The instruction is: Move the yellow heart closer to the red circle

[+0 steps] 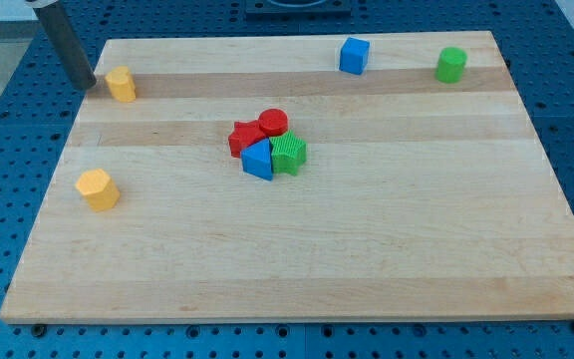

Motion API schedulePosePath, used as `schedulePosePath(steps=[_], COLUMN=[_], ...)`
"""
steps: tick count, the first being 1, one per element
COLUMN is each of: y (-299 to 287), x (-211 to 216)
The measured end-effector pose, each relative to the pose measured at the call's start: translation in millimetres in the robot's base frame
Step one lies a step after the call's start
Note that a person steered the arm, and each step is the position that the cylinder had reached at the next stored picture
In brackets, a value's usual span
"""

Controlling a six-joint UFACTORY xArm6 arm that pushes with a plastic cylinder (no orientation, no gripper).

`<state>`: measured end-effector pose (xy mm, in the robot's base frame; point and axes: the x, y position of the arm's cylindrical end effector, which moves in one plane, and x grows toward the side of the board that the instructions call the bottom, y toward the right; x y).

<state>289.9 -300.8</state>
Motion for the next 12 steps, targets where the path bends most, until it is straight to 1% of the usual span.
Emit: schedulePosePath(steps=[1, 3, 4, 5, 6, 7, 8, 9, 10, 11, 12], y=[51.6, 201.4, 229.8, 230.0, 197.3, 149.7, 157.2, 176.2, 202.3, 246.5, 307.3], x=[3.3, 61.5, 66.9, 66.9, 65.7, 60.1, 13.0, -3.9, 6.8, 23.3, 37.4])
